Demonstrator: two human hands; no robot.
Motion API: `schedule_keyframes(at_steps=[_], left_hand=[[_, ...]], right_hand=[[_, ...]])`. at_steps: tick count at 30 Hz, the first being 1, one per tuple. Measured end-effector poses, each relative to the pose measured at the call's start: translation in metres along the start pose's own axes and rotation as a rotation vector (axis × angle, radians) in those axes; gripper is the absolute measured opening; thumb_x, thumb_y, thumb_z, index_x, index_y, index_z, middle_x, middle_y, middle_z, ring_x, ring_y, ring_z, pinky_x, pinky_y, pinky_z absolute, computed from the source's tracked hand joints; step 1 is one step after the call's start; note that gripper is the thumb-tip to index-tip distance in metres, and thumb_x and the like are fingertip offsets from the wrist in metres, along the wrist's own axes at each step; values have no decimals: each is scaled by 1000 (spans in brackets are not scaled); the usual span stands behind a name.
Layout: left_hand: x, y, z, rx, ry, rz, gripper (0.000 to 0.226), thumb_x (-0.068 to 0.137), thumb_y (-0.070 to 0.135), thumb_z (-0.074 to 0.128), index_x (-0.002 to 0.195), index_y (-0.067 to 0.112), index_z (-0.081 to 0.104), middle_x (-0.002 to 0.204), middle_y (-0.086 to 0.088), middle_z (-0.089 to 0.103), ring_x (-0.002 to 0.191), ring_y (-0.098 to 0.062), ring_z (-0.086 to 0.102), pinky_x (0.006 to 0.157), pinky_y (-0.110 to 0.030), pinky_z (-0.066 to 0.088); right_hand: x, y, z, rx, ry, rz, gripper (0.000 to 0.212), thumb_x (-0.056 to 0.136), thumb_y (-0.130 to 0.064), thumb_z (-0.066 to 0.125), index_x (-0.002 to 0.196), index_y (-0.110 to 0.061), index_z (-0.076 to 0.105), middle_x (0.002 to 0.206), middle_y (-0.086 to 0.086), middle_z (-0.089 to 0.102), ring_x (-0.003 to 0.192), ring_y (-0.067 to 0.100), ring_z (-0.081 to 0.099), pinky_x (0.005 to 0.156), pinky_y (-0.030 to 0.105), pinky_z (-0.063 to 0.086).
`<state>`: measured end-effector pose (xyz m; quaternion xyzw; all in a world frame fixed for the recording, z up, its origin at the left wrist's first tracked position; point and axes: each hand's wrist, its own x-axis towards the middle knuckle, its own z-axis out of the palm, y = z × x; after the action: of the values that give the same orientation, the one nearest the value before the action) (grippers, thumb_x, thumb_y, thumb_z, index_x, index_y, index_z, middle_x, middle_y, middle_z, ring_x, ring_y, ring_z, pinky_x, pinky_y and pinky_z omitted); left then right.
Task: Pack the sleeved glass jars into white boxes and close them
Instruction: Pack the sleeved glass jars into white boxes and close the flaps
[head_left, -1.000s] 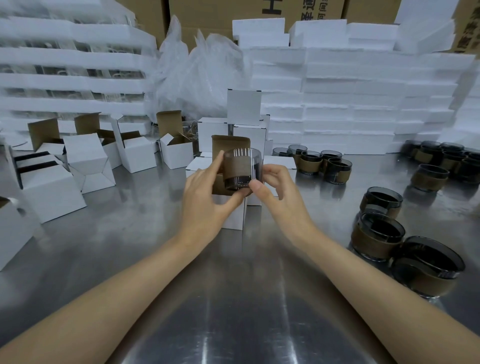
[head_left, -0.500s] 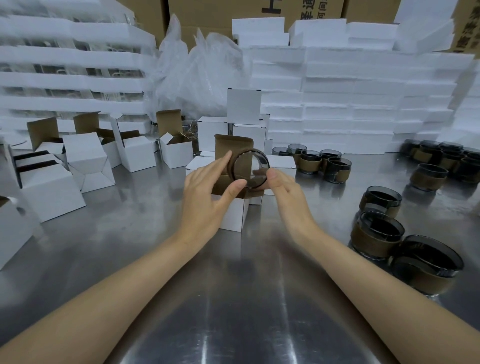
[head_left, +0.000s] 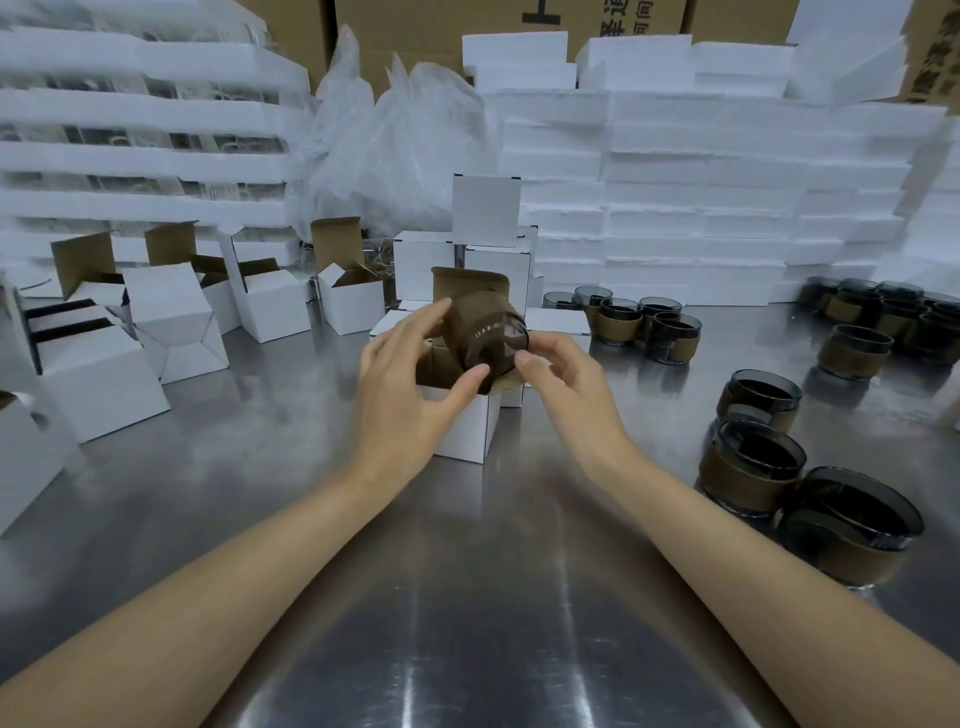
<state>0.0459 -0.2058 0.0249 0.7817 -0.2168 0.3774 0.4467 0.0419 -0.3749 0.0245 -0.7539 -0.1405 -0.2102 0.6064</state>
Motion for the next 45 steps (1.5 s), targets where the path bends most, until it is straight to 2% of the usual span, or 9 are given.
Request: schedule_keyframes(at_steps=[6, 11, 14, 17, 20, 24, 28, 35, 45], left_hand=[[0, -4, 4, 129, 50, 237, 64, 78, 17, 74, 137, 18, 48, 139, 7, 51, 128, -9, 45, 109, -20, 24], [0, -3, 5, 110, 49, 326, 69, 77, 6, 72, 138, 21, 44, 143, 12, 44, 132, -5, 40, 109, -22, 26], [-3, 0, 5, 61, 25, 260, 69, 81, 15, 71, 142, 22, 40, 146, 5, 45, 132, -1, 38, 109, -23, 29], [-2, 2, 3, 9, 16, 35, 70, 82, 34, 69, 144, 30, 37, 129, -6, 59, 122, -9, 43, 106, -21, 29], [0, 0, 0, 69, 5, -15, 56, 83, 42, 66, 134, 21, 55, 119, 1, 64, 117, -14, 48, 103, -12, 22], [-2, 0, 0, 85, -37, 26, 55, 82, 50, 56, 128, 20, 60, 111, 14, 62, 113, -4, 43, 105, -18, 21], [0, 0, -2, 63, -64, -57, 60, 80, 63, 50, 128, 28, 59, 110, 22, 59, 122, -16, 42, 104, -25, 26], [0, 0, 2, 24, -113, -53, 69, 78, 31, 74, 140, 25, 45, 122, 22, 52, 127, -17, 42, 107, -28, 31], [-2, 3, -2, -11, -155, -6, 70, 78, 29, 62, 144, 21, 40, 129, 4, 53, 129, -24, 41, 108, -49, 35]], right_hand=[[-3, -3, 3, 54, -76, 31, 61, 81, -52, 57, 137, -30, 48, 125, -3, 60, 129, 16, 47, 112, 43, 34], [-3, -4, 3, 52, -79, 17, 56, 79, -47, 64, 129, -25, 53, 121, -9, 63, 119, 2, 53, 90, 13, 43], [-1, -4, 2, 117, -76, 27, 46, 81, -39, 61, 123, -20, 57, 118, -6, 66, 117, 7, 57, 97, 22, 44], [-1, -5, 0, 190, -82, 34, 47, 83, -36, 59, 125, -15, 56, 106, -18, 70, 107, -3, 60, 85, 8, 42], [-3, -6, 0, 198, -99, 53, 48, 82, -34, 59, 127, -18, 52, 105, -21, 69, 108, -5, 59, 82, 5, 42], [-4, -7, 0, 123, -101, 44, 50, 83, -36, 58, 130, -22, 48, 119, -16, 64, 120, 0, 52, 101, 23, 41], [-5, -9, 0, -1, -94, 1, 59, 83, -42, 58, 138, -24, 46, 137, -6, 53, 129, 10, 45, 111, 47, 33], [-5, -6, -5, -105, -59, -154, 62, 84, -16, 69, 132, -46, 44, 131, -29, 50, 133, 1, 36, 112, 28, 31], [-6, -6, -3, -164, 7, -200, 63, 79, -12, 75, 132, -35, 52, 131, -9, 55, 123, -8, 43, 102, 11, 34]])
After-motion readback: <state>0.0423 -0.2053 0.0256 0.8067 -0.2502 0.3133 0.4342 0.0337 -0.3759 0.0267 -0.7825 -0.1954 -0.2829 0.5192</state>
